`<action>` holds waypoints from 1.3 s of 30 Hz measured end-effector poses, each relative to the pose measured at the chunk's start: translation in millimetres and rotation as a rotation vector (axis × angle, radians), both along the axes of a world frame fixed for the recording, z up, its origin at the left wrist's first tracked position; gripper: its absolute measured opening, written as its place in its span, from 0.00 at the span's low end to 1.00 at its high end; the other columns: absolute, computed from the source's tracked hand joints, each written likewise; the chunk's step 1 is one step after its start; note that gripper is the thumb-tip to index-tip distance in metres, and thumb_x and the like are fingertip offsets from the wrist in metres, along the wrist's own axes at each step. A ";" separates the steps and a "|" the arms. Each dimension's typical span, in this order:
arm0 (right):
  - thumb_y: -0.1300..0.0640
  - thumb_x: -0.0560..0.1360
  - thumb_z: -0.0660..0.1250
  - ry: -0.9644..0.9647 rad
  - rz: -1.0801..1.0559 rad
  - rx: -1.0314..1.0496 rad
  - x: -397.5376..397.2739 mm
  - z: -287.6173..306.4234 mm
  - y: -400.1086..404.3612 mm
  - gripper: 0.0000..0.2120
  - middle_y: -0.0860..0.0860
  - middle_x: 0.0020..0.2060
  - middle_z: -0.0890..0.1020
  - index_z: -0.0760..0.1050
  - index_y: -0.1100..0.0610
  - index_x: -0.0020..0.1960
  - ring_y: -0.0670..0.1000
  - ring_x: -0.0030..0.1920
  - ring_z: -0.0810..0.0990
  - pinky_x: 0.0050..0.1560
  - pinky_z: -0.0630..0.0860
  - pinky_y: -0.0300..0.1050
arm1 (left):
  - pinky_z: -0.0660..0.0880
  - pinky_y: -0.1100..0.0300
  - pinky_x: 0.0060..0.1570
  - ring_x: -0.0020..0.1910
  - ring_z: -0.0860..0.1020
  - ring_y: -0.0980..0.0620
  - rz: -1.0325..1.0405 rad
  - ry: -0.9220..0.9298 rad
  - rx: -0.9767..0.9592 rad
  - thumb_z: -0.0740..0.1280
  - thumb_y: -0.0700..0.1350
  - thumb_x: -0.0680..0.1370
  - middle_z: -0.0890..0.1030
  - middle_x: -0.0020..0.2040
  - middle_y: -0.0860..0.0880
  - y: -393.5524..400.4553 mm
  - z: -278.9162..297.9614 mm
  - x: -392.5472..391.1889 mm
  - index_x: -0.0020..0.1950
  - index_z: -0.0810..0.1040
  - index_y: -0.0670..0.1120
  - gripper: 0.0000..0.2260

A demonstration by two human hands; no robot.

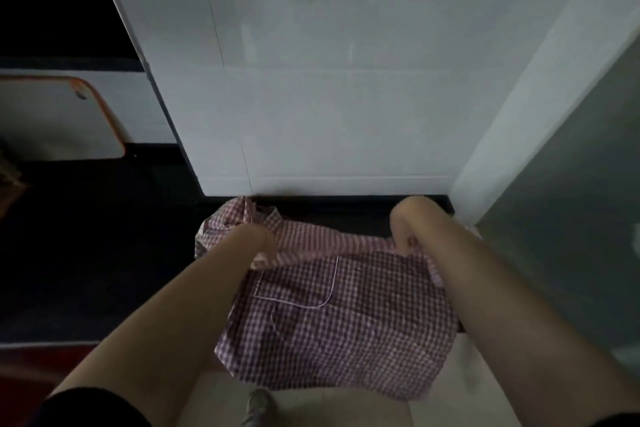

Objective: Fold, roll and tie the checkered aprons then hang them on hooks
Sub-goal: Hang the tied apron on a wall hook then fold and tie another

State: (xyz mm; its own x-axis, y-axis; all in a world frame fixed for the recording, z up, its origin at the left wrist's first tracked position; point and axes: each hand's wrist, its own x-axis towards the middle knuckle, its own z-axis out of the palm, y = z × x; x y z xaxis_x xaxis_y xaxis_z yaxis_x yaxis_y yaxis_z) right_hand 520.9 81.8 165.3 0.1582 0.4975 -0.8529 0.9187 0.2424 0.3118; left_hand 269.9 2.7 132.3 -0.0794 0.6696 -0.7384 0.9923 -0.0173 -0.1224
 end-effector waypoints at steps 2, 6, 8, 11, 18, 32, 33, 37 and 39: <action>0.39 0.74 0.71 0.040 -0.131 -0.181 2.2 -26.2 -7.9 0.23 0.54 0.57 0.82 0.81 0.58 0.56 0.55 0.59 0.79 0.60 0.76 0.50 | 0.70 0.47 0.68 0.62 0.75 0.40 0.022 0.027 -0.249 0.59 0.39 0.81 0.77 0.62 0.39 -7.9 -15.0 12.0 0.68 0.73 0.34 0.17; 0.37 0.77 0.66 0.278 -0.176 -0.023 2.7 -97.7 -31.4 0.28 0.55 0.53 0.83 0.79 0.61 0.59 0.57 0.58 0.80 0.60 0.76 0.51 | 0.71 0.48 0.65 0.66 0.73 0.42 0.117 -0.039 0.116 0.58 0.46 0.82 0.73 0.68 0.43 -14.2 -81.6 26.5 0.69 0.73 0.43 0.17; 0.45 0.77 0.69 0.429 -0.170 0.268 5.1 -141.8 -44.9 0.25 0.57 0.63 0.78 0.73 0.58 0.68 0.57 0.61 0.78 0.64 0.73 0.51 | 0.70 0.46 0.66 0.69 0.68 0.42 0.112 -0.144 0.244 0.60 0.47 0.81 0.67 0.73 0.43 -19.6 -115.8 35.1 0.74 0.66 0.47 0.21; 0.49 0.72 0.75 0.410 -0.267 0.293 7.9 -182.8 -67.6 0.42 0.62 0.73 0.63 0.55 0.53 0.78 0.62 0.69 0.70 0.69 0.69 0.58 | 0.61 0.41 0.72 0.77 0.54 0.37 0.102 -0.159 0.073 0.64 0.56 0.79 0.49 0.80 0.42 -27.6 -151.2 42.9 0.81 0.46 0.54 0.37; 0.43 0.73 0.73 0.279 -0.236 0.352 5.1 -217.1 -56.9 0.51 0.66 0.78 0.45 0.39 0.50 0.80 0.66 0.74 0.62 0.70 0.66 0.63 | 0.57 0.36 0.73 0.78 0.43 0.33 0.217 -0.097 0.036 0.68 0.67 0.73 0.35 0.79 0.39 -20.7 -181.9 46.9 0.80 0.35 0.51 0.52; 0.51 0.66 0.81 0.376 0.108 0.268 3.2 -219.2 32.5 0.63 0.52 0.80 0.37 0.35 0.49 0.80 0.58 0.80 0.46 0.78 0.51 0.61 | 0.57 0.36 0.73 0.78 0.44 0.33 0.338 -0.172 0.155 0.75 0.65 0.67 0.38 0.79 0.38 39.6 -188.2 -3.3 0.79 0.43 0.52 0.54; 0.51 0.65 0.82 0.372 0.128 0.257 4.7 -220.0 35.8 0.65 0.52 0.80 0.37 0.34 0.48 0.80 0.57 0.80 0.44 0.78 0.49 0.61 | 0.57 0.35 0.73 0.78 0.44 0.33 0.339 -0.174 0.153 0.75 0.65 0.67 0.38 0.79 0.37 44.7 -187.8 -5.6 0.79 0.43 0.52 0.53; 0.46 0.65 0.80 0.347 0.093 0.339 5.4 -223.9 44.1 0.63 0.53 0.80 0.37 0.36 0.47 0.81 0.57 0.80 0.41 0.78 0.46 0.63 | 0.56 0.35 0.72 0.78 0.44 0.32 0.332 -0.174 0.139 0.74 0.66 0.68 0.37 0.79 0.36 61.7 -188.7 -11.0 0.80 0.42 0.52 0.54; 0.43 0.69 0.76 0.317 0.074 0.431 6.1 -222.7 41.8 0.56 0.54 0.80 0.40 0.39 0.49 0.81 0.59 0.80 0.43 0.77 0.46 0.65 | 0.55 0.35 0.73 0.78 0.43 0.32 0.352 -0.183 0.142 0.73 0.65 0.69 0.37 0.79 0.36 62.9 -189.0 -10.9 0.80 0.41 0.53 0.53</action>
State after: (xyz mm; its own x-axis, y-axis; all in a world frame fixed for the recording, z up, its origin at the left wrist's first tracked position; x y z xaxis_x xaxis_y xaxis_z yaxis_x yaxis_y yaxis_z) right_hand 527.0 123.6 -57.3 -0.1222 0.8127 -0.5697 0.9693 0.2211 0.1075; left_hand 259.0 65.7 -56.8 -0.1980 0.7213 -0.6637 0.9402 0.3311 0.0794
